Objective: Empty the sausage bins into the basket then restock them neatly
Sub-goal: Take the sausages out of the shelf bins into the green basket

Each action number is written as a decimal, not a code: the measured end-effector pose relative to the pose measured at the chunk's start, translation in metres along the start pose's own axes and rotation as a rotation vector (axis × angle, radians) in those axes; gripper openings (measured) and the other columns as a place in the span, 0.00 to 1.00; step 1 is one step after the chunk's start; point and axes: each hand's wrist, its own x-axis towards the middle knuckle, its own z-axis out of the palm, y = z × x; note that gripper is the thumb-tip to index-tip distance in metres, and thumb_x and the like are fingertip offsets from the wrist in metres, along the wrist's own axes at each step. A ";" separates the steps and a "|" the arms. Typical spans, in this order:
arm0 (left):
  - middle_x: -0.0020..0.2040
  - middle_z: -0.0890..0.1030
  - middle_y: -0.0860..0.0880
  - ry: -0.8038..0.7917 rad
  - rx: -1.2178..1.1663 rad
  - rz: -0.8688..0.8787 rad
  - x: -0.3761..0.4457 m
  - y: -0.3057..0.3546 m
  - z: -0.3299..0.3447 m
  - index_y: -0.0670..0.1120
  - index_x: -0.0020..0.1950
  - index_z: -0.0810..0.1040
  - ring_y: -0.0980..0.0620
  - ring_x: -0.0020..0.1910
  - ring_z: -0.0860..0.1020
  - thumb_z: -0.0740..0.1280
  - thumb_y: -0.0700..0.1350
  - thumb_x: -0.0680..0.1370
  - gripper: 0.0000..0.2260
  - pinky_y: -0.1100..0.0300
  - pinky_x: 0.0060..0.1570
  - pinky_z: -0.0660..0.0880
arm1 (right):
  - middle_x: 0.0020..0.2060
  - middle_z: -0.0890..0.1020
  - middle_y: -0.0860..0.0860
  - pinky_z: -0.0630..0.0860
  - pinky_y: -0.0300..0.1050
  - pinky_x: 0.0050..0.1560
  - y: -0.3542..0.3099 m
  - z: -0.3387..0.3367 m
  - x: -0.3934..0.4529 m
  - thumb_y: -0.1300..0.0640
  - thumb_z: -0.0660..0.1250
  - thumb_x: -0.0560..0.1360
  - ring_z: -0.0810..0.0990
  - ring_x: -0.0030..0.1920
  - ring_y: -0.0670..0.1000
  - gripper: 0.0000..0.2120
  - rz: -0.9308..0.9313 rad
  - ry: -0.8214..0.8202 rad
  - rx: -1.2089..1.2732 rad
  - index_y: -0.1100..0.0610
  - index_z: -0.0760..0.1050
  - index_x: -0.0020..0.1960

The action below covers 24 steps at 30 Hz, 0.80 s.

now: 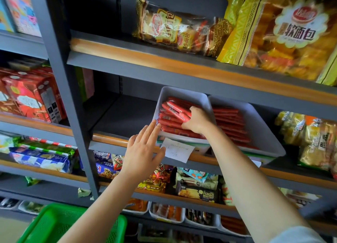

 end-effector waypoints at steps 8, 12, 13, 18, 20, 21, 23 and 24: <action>0.81 0.51 0.54 -0.017 -0.018 -0.024 -0.001 0.002 0.001 0.53 0.81 0.53 0.50 0.79 0.56 0.48 0.63 0.78 0.32 0.47 0.75 0.57 | 0.61 0.77 0.56 0.72 0.46 0.48 0.007 0.002 0.000 0.54 0.67 0.74 0.78 0.57 0.57 0.21 -0.034 -0.019 -0.067 0.56 0.69 0.65; 0.81 0.49 0.56 -0.041 -0.039 -0.025 0.001 0.004 -0.004 0.55 0.81 0.51 0.50 0.80 0.54 0.46 0.64 0.77 0.32 0.47 0.75 0.54 | 0.53 0.81 0.52 0.74 0.44 0.46 0.010 -0.007 -0.007 0.55 0.68 0.74 0.80 0.49 0.55 0.13 -0.079 -0.030 0.111 0.52 0.73 0.57; 0.81 0.49 0.56 -0.047 -0.052 -0.031 0.002 0.004 -0.004 0.56 0.81 0.50 0.51 0.80 0.53 0.47 0.64 0.78 0.32 0.47 0.76 0.54 | 0.51 0.81 0.51 0.75 0.43 0.45 0.010 -0.010 -0.009 0.55 0.68 0.74 0.80 0.48 0.55 0.13 -0.089 -0.025 0.135 0.53 0.73 0.58; 0.81 0.50 0.57 -0.070 -0.113 -0.026 0.001 0.002 -0.011 0.55 0.81 0.51 0.52 0.80 0.53 0.48 0.64 0.77 0.32 0.47 0.75 0.57 | 0.54 0.81 0.56 0.77 0.50 0.54 0.000 -0.028 -0.027 0.55 0.70 0.74 0.80 0.52 0.57 0.20 -0.136 0.045 0.145 0.59 0.73 0.64; 0.80 0.51 0.58 -0.084 -0.151 -0.016 0.002 0.003 -0.018 0.55 0.81 0.52 0.53 0.80 0.51 0.50 0.65 0.78 0.32 0.47 0.76 0.56 | 0.53 0.81 0.55 0.76 0.50 0.55 -0.009 -0.035 -0.040 0.54 0.70 0.74 0.79 0.53 0.58 0.18 -0.154 0.033 0.157 0.59 0.74 0.62; 0.80 0.52 0.58 -0.094 -0.197 -0.018 0.003 0.005 -0.023 0.55 0.80 0.54 0.54 0.79 0.51 0.54 0.63 0.80 0.30 0.49 0.77 0.55 | 0.48 0.81 0.52 0.76 0.48 0.49 -0.012 -0.035 -0.046 0.53 0.70 0.74 0.79 0.50 0.57 0.13 -0.173 0.036 0.174 0.56 0.75 0.56; 0.77 0.58 0.60 -0.081 -0.361 -0.036 0.003 0.007 -0.032 0.54 0.78 0.61 0.60 0.77 0.54 0.61 0.56 0.82 0.26 0.60 0.75 0.56 | 0.37 0.77 0.47 0.69 0.44 0.39 -0.015 -0.033 -0.061 0.51 0.71 0.73 0.77 0.42 0.54 0.08 -0.227 0.066 0.162 0.53 0.72 0.44; 0.74 0.62 0.61 -0.047 -0.459 -0.061 0.003 0.007 -0.036 0.53 0.77 0.65 0.62 0.74 0.58 0.63 0.53 0.82 0.23 0.68 0.71 0.59 | 0.36 0.75 0.46 0.67 0.42 0.36 -0.016 -0.030 -0.069 0.51 0.71 0.73 0.75 0.40 0.53 0.10 -0.263 0.089 0.135 0.53 0.71 0.43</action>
